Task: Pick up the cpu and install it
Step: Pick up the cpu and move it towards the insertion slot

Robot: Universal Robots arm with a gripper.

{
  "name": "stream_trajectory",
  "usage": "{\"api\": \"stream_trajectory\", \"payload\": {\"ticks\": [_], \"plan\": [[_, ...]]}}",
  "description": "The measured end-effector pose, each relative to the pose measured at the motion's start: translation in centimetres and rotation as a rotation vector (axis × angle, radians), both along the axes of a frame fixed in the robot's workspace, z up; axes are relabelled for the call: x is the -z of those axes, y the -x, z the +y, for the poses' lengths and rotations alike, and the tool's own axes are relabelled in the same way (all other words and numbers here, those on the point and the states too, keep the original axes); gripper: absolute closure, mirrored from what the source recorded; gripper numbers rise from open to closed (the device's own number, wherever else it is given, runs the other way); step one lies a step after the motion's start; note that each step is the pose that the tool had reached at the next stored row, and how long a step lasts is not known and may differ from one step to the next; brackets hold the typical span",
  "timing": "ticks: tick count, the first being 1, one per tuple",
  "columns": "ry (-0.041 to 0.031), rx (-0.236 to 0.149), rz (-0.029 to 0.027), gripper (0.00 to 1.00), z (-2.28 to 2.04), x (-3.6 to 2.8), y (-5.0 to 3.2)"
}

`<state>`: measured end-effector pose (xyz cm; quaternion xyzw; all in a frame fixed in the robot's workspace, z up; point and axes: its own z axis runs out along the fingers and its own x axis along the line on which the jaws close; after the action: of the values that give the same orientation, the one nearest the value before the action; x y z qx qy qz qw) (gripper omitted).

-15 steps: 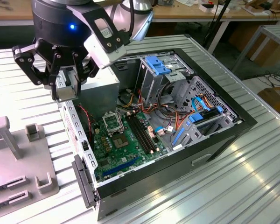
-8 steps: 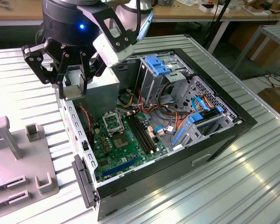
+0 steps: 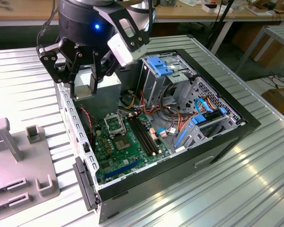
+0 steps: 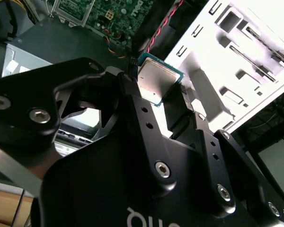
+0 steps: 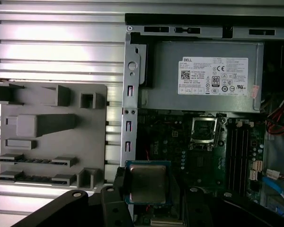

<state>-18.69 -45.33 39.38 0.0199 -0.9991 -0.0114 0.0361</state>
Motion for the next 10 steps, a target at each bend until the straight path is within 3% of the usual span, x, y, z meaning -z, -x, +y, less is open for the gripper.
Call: {"api": "stream_trajectory", "payload": {"ticks": [4,10], "plan": [[-0.0002,0.0,-0.0018,0.53,0.0,0.05,-0.54],[0.0003,0.0,-0.017,0.53,0.0,0.28,-0.78]]}}
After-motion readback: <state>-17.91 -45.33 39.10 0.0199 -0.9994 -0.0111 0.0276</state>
